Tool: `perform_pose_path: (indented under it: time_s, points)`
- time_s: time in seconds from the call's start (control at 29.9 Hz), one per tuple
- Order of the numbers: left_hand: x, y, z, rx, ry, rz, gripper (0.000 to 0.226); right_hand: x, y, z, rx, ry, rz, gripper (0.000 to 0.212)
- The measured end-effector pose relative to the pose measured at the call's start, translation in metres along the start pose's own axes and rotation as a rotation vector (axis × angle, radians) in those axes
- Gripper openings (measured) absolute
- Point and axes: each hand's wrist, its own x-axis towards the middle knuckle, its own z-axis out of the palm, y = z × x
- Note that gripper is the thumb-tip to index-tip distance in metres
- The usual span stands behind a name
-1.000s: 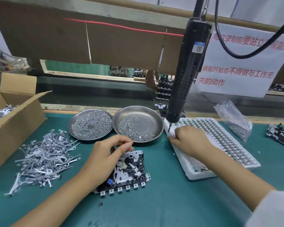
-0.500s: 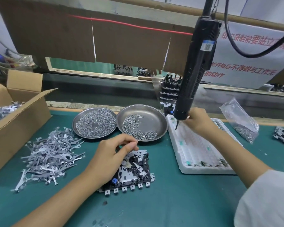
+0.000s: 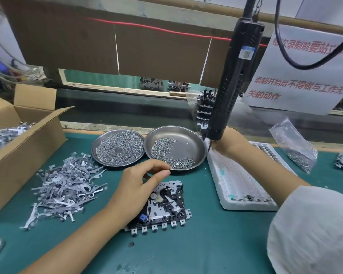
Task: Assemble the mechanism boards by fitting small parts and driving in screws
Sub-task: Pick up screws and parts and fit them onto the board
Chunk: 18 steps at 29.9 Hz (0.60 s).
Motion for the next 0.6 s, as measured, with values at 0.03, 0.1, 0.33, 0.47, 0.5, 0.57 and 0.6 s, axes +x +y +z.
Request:
perform_pose_path:
  time_s: [0.03, 0.1, 0.33, 0.47, 0.5, 0.57, 0.6]
  points:
    - [0.0, 0.001, 0.0, -0.003, 0.001, 0.0, 0.011, 0.001, 0.0, 0.0, 0.009, 0.002, -0.003, 0.019]
    - [0.0, 0.002, 0.0, -0.012, 0.002, -0.008, 0.011, 0.001, 0.001, -0.001, 0.004, 0.005, -0.023, 0.019]
    - [0.0, 0.002, 0.0, -0.028, 0.014, -0.042, 0.012, -0.006, 0.005, 0.0, -0.02, 0.083, -0.101, 0.015]
    - [0.001, 0.002, 0.0, -0.031, 0.008, -0.052, 0.017, -0.011, 0.007, -0.008, 0.055, 0.188, -0.155, 0.008]
    - [0.001, 0.003, 0.0, -0.029, 0.008, -0.048, 0.018, -0.013, 0.007, -0.01, 0.079, 0.211, -0.162, 0.012]
    - [0.001, 0.004, 0.0, -0.028, 0.01, -0.038, 0.018, -0.021, 0.012, -0.014, 0.173, 0.213, -0.124, 0.021]
    - [0.001, 0.004, 0.0, -0.026, 0.011, -0.034, 0.017, -0.027, 0.016, -0.014, 0.235, 0.197, -0.082, 0.02]
